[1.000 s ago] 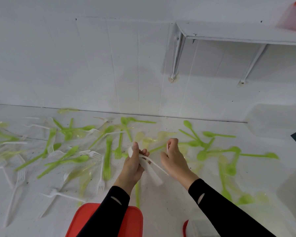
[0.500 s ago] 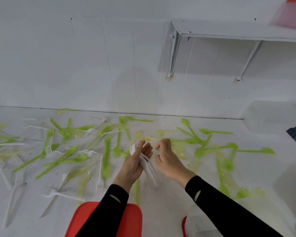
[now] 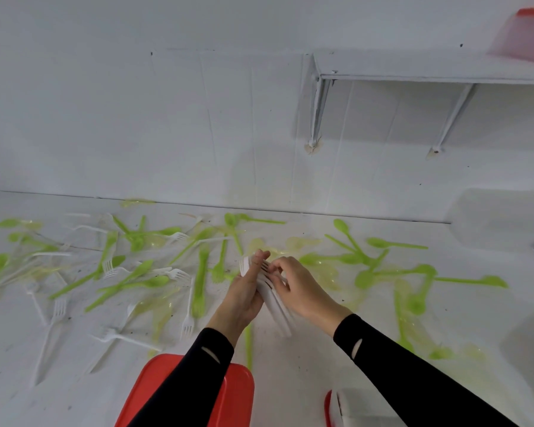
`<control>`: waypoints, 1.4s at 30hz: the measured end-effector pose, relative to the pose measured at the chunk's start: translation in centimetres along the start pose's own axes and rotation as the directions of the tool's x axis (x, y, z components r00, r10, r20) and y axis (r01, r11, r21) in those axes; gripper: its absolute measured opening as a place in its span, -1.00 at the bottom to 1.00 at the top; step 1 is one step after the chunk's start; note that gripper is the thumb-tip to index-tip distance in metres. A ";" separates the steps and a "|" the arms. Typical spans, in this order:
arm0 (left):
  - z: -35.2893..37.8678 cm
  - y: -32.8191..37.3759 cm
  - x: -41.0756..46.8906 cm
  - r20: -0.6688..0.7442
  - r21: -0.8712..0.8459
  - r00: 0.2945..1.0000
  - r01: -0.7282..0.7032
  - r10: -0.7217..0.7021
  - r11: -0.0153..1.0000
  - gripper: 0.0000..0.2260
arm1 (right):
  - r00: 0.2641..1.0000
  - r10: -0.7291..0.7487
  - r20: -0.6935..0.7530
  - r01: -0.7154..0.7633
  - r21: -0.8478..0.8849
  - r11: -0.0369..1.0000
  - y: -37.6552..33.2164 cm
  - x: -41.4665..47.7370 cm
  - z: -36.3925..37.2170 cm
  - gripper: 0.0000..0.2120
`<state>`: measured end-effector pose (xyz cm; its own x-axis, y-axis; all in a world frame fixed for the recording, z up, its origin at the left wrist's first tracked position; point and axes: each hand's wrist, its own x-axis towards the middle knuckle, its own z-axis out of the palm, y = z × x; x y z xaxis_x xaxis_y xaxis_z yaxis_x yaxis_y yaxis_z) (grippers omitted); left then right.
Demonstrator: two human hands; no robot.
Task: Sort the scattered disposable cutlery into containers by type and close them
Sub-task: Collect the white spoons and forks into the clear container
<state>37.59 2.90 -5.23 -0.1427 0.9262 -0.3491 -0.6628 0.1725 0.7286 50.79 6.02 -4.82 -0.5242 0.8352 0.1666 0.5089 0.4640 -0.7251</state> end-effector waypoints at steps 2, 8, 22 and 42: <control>0.5 0.6 -0.5 -0.007 -0.004 0.999 -0.049 0.049 0.999 -0.61 | 0.999 -0.027 0.024 0.027 0.007 1.000 -0.7 0.2 -0.9 -0.77; 5.2 1.3 -2.3 -0.049 0.025 0.954 -0.293 0.294 0.956 -0.83 | 0.991 -0.071 -0.112 0.079 0.068 0.995 -1.7 -1.0 -5.7 -0.73; 18.2 -3.4 -6.1 0.182 0.020 0.949 -0.267 0.259 0.964 -0.77 | 0.982 0.048 0.181 -0.122 0.423 0.898 2.8 -10.2 -18.3 -0.51; 22.0 -8.8 -10.5 -0.122 0.187 0.870 -0.452 0.478 0.872 -0.74 | 0.975 -0.138 0.174 0.040 0.470 0.882 6.1 -14.8 -19.2 -0.42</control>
<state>61.09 -0.96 4.97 -0.5302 0.8474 -0.0276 -0.3763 -0.2060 0.9033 74.76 2.21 1.09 -0.7002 0.6989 0.1457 0.1067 0.3042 -0.9466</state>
